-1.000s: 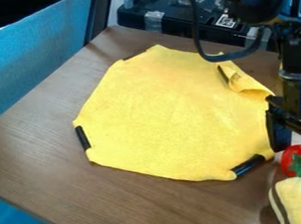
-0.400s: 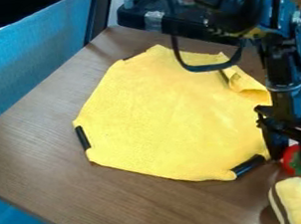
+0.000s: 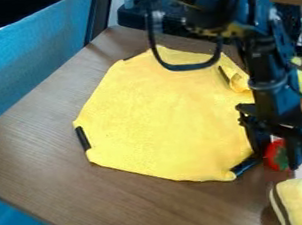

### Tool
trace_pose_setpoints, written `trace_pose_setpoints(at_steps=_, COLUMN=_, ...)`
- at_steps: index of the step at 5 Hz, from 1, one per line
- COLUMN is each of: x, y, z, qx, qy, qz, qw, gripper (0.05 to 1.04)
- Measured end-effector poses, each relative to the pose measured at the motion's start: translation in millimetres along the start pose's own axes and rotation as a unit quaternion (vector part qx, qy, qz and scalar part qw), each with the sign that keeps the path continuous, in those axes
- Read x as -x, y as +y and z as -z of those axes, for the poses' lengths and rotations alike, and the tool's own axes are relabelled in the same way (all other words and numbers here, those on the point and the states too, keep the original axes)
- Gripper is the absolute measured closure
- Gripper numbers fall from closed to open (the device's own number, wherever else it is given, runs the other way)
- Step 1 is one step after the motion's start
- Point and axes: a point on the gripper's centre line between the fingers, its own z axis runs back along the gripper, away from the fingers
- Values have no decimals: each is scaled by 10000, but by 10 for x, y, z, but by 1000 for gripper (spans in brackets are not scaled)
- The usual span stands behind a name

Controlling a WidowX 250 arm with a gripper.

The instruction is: Pick up the toy tomato and place it on the bottom left of the cloth

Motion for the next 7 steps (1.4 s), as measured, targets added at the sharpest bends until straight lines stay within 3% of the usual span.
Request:
trace_pose_setpoints(at_steps=1, x=-80, y=35, z=-477, qx=377, qy=-627, qz=-165, qw=9972, gripper=351)
trace_pose_setpoints(at_steps=2, x=-96, y=292, z=-927, qx=818, qy=-1176, qz=-757, qw=9868, gripper=351)
trace_pose_setpoints(at_steps=3, x=-36, y=641, z=-1187, qx=1014, qy=-1401, qz=-1280, qw=9766, gripper=351)
trace_pose_setpoints(at_steps=4, x=-27, y=968, z=-1361, qx=902, qy=-1648, qz=-1626, qw=9686, gripper=351)
trace_pose_setpoints(at_steps=5, x=1, y=1233, z=-1329, qx=686, qy=-1598, qz=-1825, qw=9677, gripper=351)
trace_pose_setpoints(at_steps=6, x=177, y=1569, z=-1381, qx=401, qy=-1621, qz=-2108, qw=9632, gripper=351)
trace_pose_setpoints(at_steps=7, x=452, y=1795, z=-1330, qx=312, qy=-1440, qz=-2417, qw=9591, gripper=351)
